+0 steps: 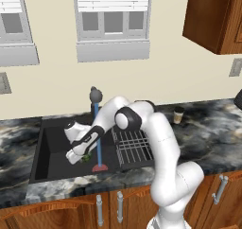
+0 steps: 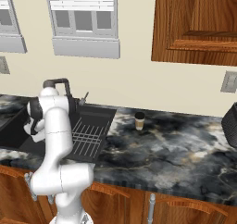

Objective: Turn on the sink faucet. Then move the avocado from the counter to the sink. Turn off the sink. Move the vegetable from the sink to the pot next to the stove. Finally move the pot to the rear left burner.

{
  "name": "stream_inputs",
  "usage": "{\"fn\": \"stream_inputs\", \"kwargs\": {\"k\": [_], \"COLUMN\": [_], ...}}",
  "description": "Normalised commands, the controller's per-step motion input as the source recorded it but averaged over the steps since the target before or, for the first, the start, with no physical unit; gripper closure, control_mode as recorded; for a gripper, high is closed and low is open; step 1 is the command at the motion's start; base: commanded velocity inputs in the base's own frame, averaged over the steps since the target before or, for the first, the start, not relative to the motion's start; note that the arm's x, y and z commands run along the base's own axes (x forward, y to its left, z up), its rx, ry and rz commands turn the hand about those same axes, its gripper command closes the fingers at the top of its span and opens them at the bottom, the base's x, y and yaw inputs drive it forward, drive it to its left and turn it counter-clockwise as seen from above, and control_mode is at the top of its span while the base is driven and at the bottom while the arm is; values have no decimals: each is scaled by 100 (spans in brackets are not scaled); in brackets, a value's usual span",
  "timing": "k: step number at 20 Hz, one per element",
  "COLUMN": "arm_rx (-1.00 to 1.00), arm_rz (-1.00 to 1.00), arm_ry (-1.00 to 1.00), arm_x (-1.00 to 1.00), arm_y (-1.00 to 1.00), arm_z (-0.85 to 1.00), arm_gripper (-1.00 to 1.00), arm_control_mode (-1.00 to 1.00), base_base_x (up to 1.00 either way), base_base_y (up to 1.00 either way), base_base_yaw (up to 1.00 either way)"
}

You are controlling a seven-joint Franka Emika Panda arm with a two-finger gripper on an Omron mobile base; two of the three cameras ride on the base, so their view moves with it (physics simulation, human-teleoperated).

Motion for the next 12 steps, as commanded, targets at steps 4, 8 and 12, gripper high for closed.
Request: {"fn": "stream_inputs", "kwargs": {"k": [4, 8, 12], "arm_rx": [0, 0, 1], "arm_rz": [0, 0, 0], "arm_ry": [0, 0, 0], "arm_x": [17, 12, 3], "arm_y": [7, 7, 3], "arm_z": [-27, -24, -23], "arm_gripper": [100, 100, 100], "arm_control_mode": [-100, -100, -100], "base_base_x": [0, 0, 0], "base_base_y": [0, 0, 0], "base_base_yaw": [0, 0, 0]}}
